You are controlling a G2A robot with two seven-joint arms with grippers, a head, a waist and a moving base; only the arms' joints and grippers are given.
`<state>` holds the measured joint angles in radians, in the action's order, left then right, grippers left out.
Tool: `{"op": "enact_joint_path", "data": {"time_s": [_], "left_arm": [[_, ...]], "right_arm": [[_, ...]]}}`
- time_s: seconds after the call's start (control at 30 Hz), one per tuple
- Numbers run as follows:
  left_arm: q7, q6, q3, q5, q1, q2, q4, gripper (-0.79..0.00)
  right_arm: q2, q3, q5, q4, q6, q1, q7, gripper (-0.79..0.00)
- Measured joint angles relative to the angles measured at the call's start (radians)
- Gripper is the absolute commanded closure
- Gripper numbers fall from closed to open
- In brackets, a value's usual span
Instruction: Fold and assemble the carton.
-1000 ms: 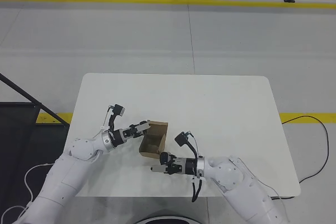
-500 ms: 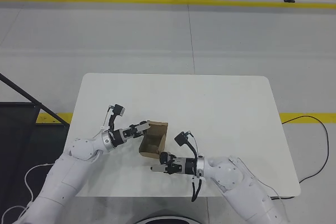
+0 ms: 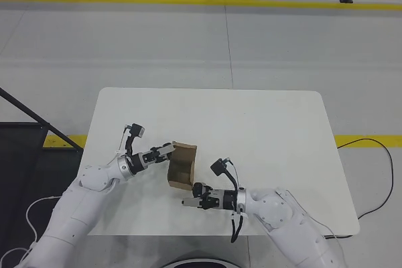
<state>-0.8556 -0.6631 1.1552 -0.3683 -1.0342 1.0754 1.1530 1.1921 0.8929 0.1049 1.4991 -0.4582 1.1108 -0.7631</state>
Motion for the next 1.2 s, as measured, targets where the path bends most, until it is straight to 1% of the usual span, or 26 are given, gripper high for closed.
{"op": "enact_joint_path", "data": {"time_s": [0.53,0.97,1.1,1.2], "left_arm": [[-0.015,-0.004,0.004,-0.017,-0.025,0.002,0.010,-0.785],[-0.020,-0.002,0.006,-0.018,-0.030,0.005,0.020,-0.785],[-0.007,-0.005,0.027,-0.023,-0.028,0.002,0.010,-0.785],[-0.003,-0.013,0.064,-0.041,-0.031,-0.005,0.001,-0.785]], "right_arm": [[0.006,-0.011,-0.007,-0.003,0.013,-0.011,0.015,-0.785],[0.009,-0.014,-0.015,-0.013,0.017,-0.016,0.020,-0.785],[0.008,-0.007,-0.011,-0.011,0.015,-0.014,0.020,-0.785],[0.003,0.011,-0.006,0.001,0.013,-0.007,0.019,-0.785]]}}
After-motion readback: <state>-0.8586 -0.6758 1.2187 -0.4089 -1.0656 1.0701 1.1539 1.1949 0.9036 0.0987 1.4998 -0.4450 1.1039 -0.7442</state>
